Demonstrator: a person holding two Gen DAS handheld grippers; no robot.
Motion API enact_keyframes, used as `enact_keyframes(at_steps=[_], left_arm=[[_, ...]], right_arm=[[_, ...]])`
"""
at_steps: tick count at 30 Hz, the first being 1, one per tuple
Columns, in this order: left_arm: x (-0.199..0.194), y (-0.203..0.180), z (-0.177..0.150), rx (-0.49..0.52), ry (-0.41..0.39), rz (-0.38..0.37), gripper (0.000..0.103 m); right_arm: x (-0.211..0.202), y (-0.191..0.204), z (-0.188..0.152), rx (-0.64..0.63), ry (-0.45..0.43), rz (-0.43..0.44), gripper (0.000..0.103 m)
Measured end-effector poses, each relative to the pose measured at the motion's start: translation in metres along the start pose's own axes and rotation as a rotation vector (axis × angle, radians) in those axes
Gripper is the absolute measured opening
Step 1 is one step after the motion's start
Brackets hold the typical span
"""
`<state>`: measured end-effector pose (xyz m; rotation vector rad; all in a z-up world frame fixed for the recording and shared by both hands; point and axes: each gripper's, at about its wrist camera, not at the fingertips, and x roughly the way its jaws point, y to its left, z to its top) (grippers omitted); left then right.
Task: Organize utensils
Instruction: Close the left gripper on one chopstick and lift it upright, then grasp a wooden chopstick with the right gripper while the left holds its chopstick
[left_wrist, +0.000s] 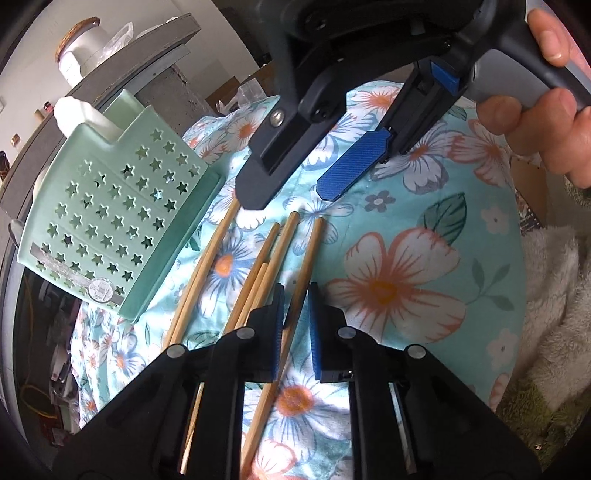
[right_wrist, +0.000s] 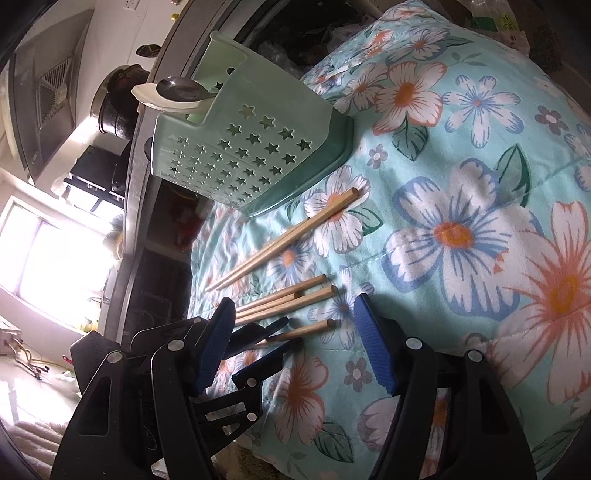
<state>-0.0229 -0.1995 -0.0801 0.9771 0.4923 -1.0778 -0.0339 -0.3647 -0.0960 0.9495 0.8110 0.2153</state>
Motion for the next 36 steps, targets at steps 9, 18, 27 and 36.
enact_keyframes(at_steps=[9,18,27,36], left_arm=[[-0.025,0.024,-0.006,-0.097,-0.037,0.006,0.005],[-0.066,0.079,-0.025,-0.407,-0.113,0.040,0.005],[-0.106,0.117,-0.051,-0.779,-0.291,0.046,0.005],[-0.123,0.129,-0.068,-0.922,-0.379,0.016,0.005]], right_arm=[[-0.021,-0.012,0.003,0.095,-0.064,0.126,0.065],[-0.004,-0.001,-0.009,0.161,0.006,0.162,0.051],[0.041,-0.004,-0.002,0.286,0.048,-0.019,0.034],[0.051,-0.012,-0.004,0.390,-0.019,-0.038,0.013]])
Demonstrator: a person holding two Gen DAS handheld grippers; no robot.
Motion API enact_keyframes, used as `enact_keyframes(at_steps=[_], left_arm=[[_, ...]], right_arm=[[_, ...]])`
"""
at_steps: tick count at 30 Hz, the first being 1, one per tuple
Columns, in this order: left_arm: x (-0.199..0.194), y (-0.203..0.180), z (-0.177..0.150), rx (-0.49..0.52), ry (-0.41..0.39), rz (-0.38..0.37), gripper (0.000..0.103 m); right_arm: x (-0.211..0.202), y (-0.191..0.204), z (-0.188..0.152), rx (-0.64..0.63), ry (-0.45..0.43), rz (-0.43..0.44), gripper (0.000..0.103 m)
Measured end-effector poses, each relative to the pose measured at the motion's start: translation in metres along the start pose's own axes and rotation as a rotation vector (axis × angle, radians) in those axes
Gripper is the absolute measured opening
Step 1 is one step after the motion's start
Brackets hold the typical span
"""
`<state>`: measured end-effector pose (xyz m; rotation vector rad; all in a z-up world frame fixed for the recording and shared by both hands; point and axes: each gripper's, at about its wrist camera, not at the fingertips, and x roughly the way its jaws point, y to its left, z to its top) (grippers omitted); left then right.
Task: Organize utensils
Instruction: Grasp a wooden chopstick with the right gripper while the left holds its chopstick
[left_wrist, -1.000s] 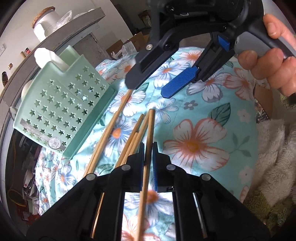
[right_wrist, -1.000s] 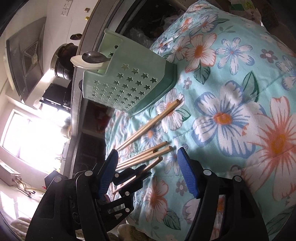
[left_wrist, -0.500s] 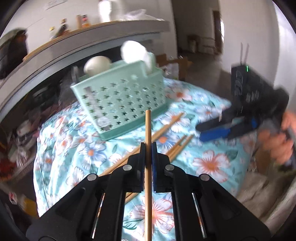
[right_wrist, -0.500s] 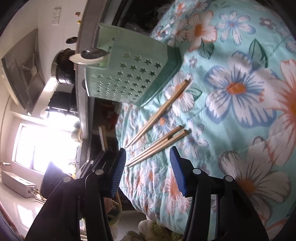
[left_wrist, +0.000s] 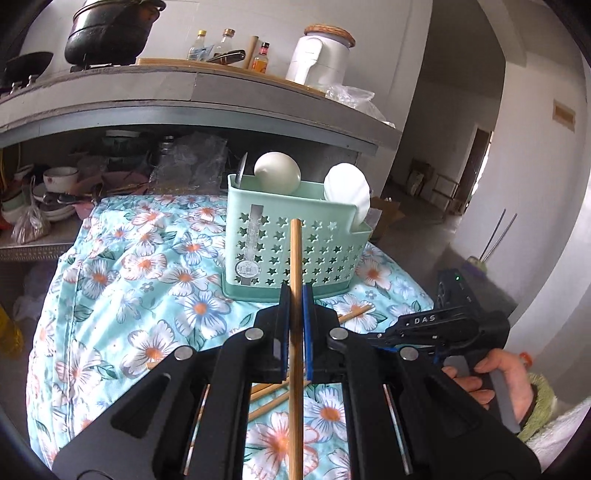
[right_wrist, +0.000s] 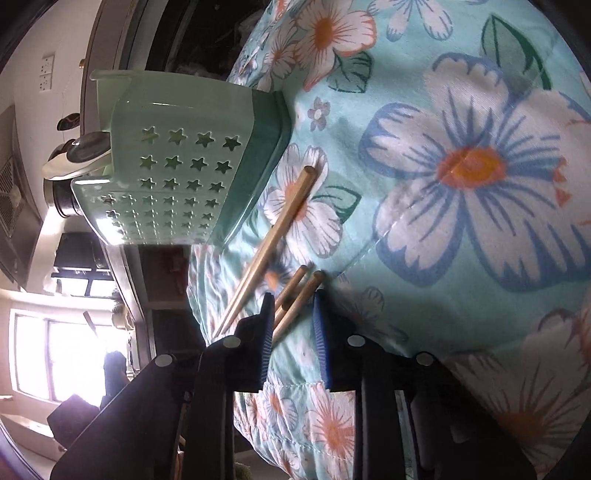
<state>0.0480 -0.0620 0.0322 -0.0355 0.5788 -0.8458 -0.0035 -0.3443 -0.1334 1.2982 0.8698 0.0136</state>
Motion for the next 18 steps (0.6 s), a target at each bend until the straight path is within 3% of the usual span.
enact_keyframes(at_steps=[9,18], left_arm=[[-0.0059,0.0071,-0.0008,-0.037,-0.024,-0.019,0.005],[-0.0076,0.0051,-0.0029,-0.035,-0.013,-0.023,0.005]], right_arm=[[-0.0075,-0.0060,0.0027,0.018,-0.032,0.077,0.010],[-0.0027,-0.0047,0.0081,0.062,-0.004,0.049,0.014]])
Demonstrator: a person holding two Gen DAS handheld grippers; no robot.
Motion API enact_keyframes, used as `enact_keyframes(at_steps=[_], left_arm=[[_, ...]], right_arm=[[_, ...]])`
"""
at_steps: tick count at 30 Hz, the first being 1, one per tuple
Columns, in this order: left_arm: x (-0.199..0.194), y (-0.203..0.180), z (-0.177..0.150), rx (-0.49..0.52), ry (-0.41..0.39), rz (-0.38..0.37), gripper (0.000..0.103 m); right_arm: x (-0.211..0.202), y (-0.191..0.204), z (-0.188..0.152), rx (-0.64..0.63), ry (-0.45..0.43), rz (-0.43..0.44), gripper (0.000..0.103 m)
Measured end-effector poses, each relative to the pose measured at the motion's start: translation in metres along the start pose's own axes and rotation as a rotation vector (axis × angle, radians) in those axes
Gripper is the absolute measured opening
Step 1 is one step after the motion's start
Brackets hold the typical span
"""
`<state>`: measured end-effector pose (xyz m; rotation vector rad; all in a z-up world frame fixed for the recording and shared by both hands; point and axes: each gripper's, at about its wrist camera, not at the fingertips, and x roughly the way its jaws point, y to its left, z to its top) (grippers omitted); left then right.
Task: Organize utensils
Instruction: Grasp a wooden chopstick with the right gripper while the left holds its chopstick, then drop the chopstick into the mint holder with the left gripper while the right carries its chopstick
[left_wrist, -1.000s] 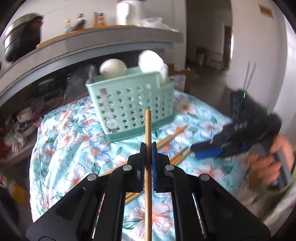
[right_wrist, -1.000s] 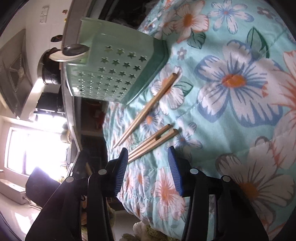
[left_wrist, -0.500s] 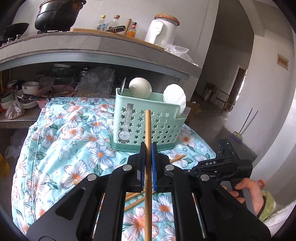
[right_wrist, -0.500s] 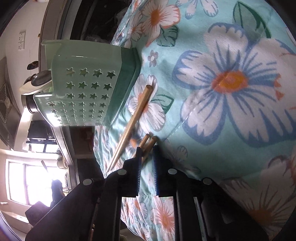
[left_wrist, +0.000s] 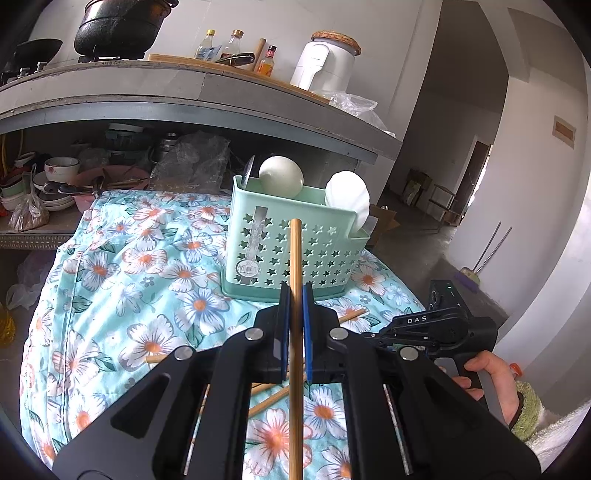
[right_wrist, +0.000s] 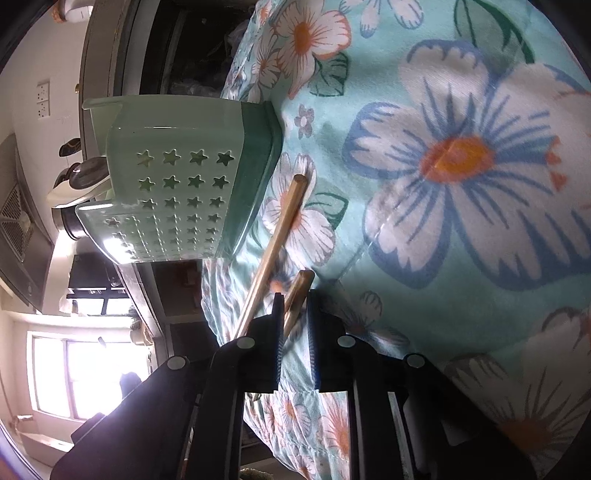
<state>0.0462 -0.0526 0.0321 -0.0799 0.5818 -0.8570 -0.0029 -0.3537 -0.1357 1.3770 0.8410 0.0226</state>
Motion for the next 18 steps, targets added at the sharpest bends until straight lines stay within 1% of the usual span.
enact_keyframes(at_steps=[4,8,11,15,18], left_arm=[[0.000,0.000,0.000,0.000,0.001,0.000,0.005],[0.000,0.000,0.000,-0.002,0.000,0.001,0.005],[0.000,0.001,0.000,-0.008,0.000,0.003,0.005],[-0.001,0.004,0.002,-0.021,-0.009,0.008,0.005],[-0.003,0.007,0.007,-0.041,-0.028,0.008,0.005]], right_arm=[[0.007,0.003,0.000,0.007,-0.009,-0.020,0.015],[0.010,0.000,0.001,0.029,-0.031,-0.018,0.010],[0.007,0.001,0.000,0.006,-0.039,-0.009,0.010],[-0.005,0.012,-0.006,-0.071,-0.060,0.003,0.010],[-0.019,0.035,-0.016,-0.195,-0.117,-0.001,0.010]])
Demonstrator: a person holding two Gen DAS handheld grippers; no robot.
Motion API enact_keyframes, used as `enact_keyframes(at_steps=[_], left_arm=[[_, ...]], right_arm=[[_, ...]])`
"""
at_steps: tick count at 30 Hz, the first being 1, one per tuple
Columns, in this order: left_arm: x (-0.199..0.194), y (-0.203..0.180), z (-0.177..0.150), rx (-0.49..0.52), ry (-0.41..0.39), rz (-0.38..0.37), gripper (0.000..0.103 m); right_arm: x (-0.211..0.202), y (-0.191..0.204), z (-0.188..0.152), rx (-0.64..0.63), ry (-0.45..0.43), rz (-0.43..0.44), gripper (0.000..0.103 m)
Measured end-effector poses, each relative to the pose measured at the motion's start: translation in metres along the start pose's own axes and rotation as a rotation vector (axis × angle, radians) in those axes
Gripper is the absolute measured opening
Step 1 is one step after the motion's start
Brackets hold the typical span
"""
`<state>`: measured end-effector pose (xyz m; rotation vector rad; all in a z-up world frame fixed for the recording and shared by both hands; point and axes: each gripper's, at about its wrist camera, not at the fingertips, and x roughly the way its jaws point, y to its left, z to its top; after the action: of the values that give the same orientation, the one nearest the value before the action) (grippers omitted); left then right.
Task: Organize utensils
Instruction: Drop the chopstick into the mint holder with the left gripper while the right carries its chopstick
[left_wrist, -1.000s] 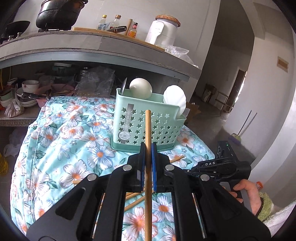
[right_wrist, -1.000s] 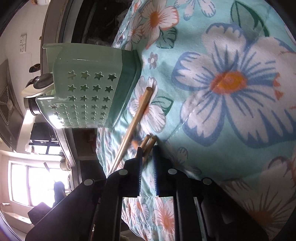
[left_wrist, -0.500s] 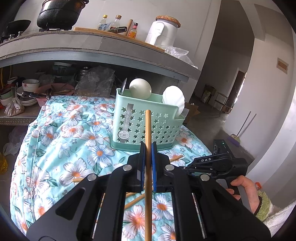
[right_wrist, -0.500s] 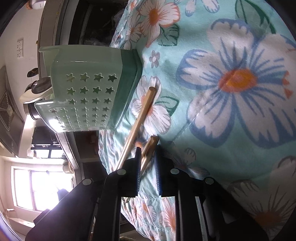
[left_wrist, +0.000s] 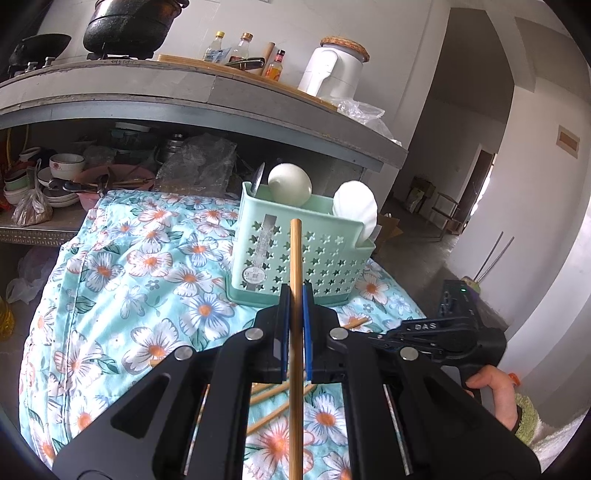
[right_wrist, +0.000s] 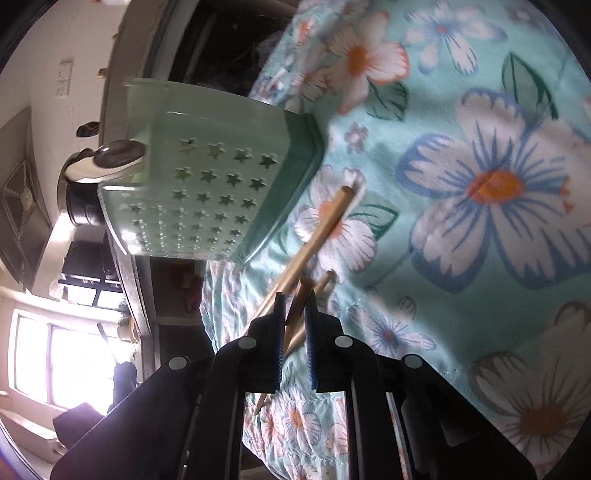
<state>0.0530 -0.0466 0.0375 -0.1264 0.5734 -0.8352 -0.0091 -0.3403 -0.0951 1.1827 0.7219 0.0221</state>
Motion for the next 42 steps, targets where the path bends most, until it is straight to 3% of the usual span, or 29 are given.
enact_keyframes(at_steps=[7,15,22,29,34,42], left_arm=[[-0.007,0.008,0.022,-0.103,-0.099,-0.034,0.005],[-0.018,0.007,0.047,-0.145,-0.207,-0.074,0.005],[-0.009,0.013,0.045,-0.180,-0.222,-0.053,0.005],[0.008,0.014,0.039,-0.157,-0.351,-0.025,0.005],[0.023,0.019,0.016,-0.138,-0.337,0.033,0.005],[0.016,0.030,-0.003,-0.112,-0.276,0.065,0.005]], right_arm=[[-0.044,0.068,-0.012,-0.343,-0.180,-0.035,0.010],[-0.094,0.102,-0.018,-0.541,-0.347,-0.063,0.008],[-0.104,0.097,-0.018,-0.568,-0.379,-0.082,0.008],[-0.109,0.095,-0.018,-0.572,-0.385,-0.090,0.008],[-0.107,0.095,-0.016,-0.572,-0.379,-0.100,0.008],[-0.101,0.100,-0.017,-0.599,-0.377,-0.101,0.008]])
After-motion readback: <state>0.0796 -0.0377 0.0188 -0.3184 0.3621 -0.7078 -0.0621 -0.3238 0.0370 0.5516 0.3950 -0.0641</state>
